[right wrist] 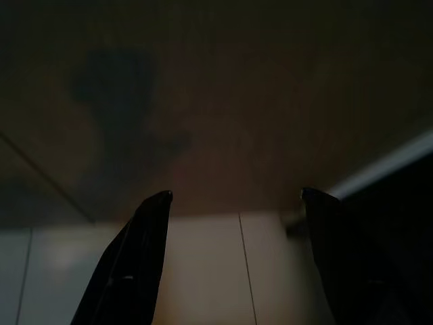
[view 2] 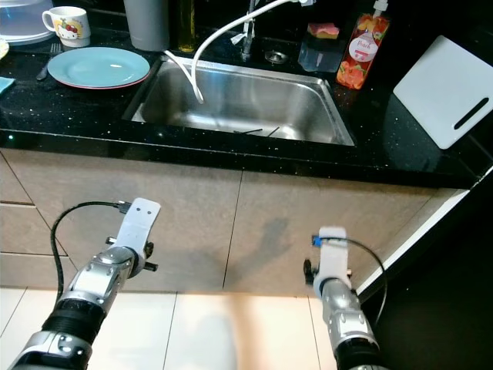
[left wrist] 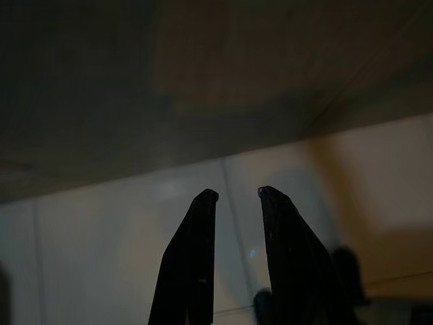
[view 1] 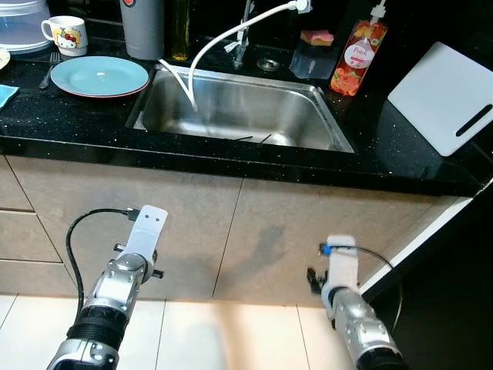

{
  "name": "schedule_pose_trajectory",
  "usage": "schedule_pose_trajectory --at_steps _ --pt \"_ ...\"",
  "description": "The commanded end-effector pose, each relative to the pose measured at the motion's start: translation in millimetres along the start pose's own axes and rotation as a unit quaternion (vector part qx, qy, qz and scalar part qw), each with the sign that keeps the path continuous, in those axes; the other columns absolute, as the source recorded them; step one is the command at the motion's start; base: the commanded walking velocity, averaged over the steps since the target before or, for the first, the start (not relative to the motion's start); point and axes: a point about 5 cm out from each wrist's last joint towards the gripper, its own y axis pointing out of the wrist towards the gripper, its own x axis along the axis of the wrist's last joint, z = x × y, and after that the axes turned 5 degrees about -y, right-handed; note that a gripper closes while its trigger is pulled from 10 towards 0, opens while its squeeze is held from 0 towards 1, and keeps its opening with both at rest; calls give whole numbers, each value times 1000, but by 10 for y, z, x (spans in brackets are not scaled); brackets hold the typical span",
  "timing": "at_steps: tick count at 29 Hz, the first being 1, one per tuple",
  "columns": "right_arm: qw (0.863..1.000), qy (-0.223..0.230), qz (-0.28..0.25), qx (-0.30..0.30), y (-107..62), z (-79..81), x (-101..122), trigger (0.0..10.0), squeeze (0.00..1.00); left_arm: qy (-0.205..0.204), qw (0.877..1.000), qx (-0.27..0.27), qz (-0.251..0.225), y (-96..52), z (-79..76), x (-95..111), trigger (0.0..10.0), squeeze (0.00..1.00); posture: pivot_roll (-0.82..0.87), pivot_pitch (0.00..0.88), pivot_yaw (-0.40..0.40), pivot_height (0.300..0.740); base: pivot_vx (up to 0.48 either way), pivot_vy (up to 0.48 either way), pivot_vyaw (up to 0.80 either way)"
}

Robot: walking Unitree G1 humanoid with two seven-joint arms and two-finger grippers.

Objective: Kitchen organization

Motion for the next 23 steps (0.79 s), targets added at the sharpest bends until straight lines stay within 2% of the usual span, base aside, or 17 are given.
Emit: schedule_pose_trajectory --at_steps 1,2,3,4,7,9,10,11,13,15,16,17,18,21,23 --pt "999 4 -33 -2 11 12 129 10000 0 2 997 -22 -69 -5 -107 170 10000 0 160 54 -135 740 0 0 0" --pt "998 -6 -54 7 21 57 218 10000 0 29 991 -32 -126 -29 -147 284 10000 0 157 55 -140 740 0 0 0" --pt "997 -17 -71 16 27 99 288 10000 0 56 985 -42 -157 -46 -183 337 10000 0 160 53 -141 740 0 0 0" --pt "997 -17 -71 16 27 99 288 10000 0 56 985 -42 -157 -46 -183 337 10000 0 160 53 -141 740 0 0 0" --pt "995 -37 -88 41 25 219 391 10000 0 128 969 -42 -207 -79 -184 377 10000 0 159 54 -142 740 0 0 0" --pt "993 -42 -102 50 0 287 451 10000 0 172 953 -41 -245 -152 -177 369 10000 0 161 55 -141 740 0 0 0" --pt "992 -45 -109 54 -17 315 479 10000 0 182 948 -43 -260 -198 -177 355 10000 0 160 56 -140 740 0 0 0" --pt "992 -45 -109 54 -17 315 479 10000 0 182 948 -43 -260 -198 -177 355 10000 0 160 56 -140 740 0 0 0" --pt "987 -58 -138 62 -108 370 529 10000 0 212 935 -47 -281 -335 -160 292 10000 0 164 63 -142 740 0 0 0" --pt "986 -60 -142 62 -123 374 533 10000 0 216 933 -49 -285 -353 -157 282 10000 0 164 63 -142 740 0 0 0" --pt "985 -59 -145 69 -178 390 524 10000 0 218 929 -59 -293 -435 -175 242 10000 0 169 69 -140 740 0 0 0" --pt "985 -59 -145 69 -178 390 524 10000 0 218 929 -59 -293 -435 -175 242 10000 0 169 69 -140 740 0 0 0" --pt "984 -54 -146 84 -302 431 504 10000 0 212 927 -71 -300 -599 -199 171 10000 0 169 72 -139 740 0 0 0" --pt "984 -52 -147 89 -349 445 498 10000 0 210 926 -76 -306 -655 -206 148 10000 0 169 72 -139 740 0 0 0" --pt "983 -50 -145 105 -501 489 476 10000 0 194 927 -87 -308 -772 -211 101 10000 0 171 77 -146 740 0 0 0"
